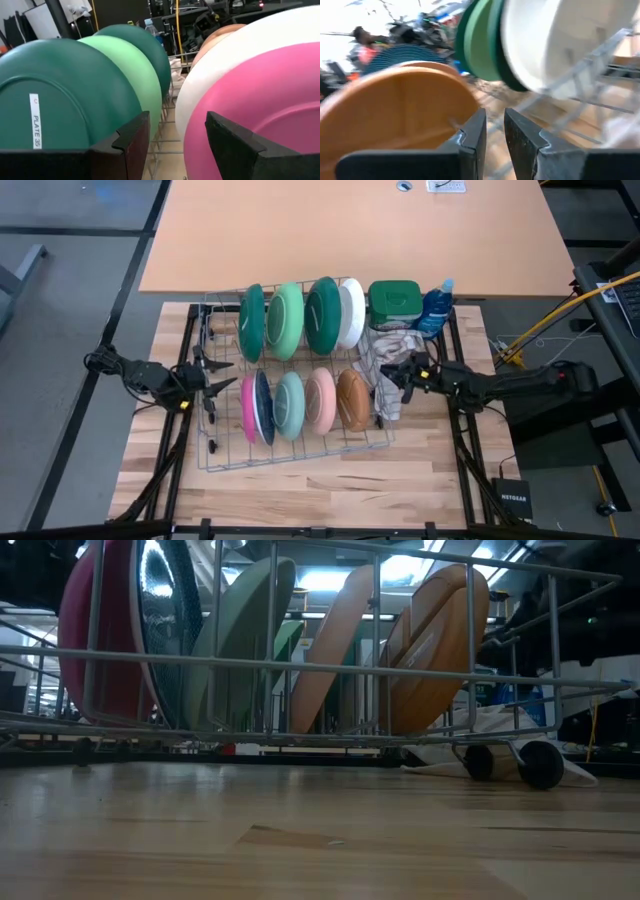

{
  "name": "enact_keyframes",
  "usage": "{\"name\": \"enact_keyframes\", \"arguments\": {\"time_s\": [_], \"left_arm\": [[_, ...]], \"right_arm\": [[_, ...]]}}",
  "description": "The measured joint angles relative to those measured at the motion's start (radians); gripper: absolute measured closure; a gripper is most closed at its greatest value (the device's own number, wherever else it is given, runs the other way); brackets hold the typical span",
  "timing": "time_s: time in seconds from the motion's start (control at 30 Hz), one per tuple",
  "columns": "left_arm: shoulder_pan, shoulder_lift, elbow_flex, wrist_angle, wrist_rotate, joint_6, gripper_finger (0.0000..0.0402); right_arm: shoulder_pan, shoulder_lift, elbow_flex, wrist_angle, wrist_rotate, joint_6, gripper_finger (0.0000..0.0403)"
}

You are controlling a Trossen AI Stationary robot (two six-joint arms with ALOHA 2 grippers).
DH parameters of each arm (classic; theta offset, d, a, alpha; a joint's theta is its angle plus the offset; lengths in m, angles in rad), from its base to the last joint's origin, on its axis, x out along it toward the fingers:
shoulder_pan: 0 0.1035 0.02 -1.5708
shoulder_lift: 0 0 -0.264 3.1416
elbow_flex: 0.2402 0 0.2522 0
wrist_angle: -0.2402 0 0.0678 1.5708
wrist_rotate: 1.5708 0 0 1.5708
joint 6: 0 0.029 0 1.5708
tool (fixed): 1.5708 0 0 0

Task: Sort dishes
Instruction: Return to Home Position

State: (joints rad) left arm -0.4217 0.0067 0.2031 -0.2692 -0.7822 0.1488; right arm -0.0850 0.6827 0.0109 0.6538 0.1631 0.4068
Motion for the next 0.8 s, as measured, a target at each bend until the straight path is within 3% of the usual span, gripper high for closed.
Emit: {"name": "enact_keyframes", "arguments": {"time_s": [0.23,0.8], "left_arm": [[0.0,0.0,0.0,-0.009,-0.014,-0.119,0.0218],[0.0,0.001,0.0,-0.016,-0.014,-0.116,0.0218]], "right_arm": [[-0.048,0.0,-0.001,-0.125,0.011,0.005,0.0329],[-0.046,-0.031,-0.002,-0.37,0.01,0.007,0.0329]]}}
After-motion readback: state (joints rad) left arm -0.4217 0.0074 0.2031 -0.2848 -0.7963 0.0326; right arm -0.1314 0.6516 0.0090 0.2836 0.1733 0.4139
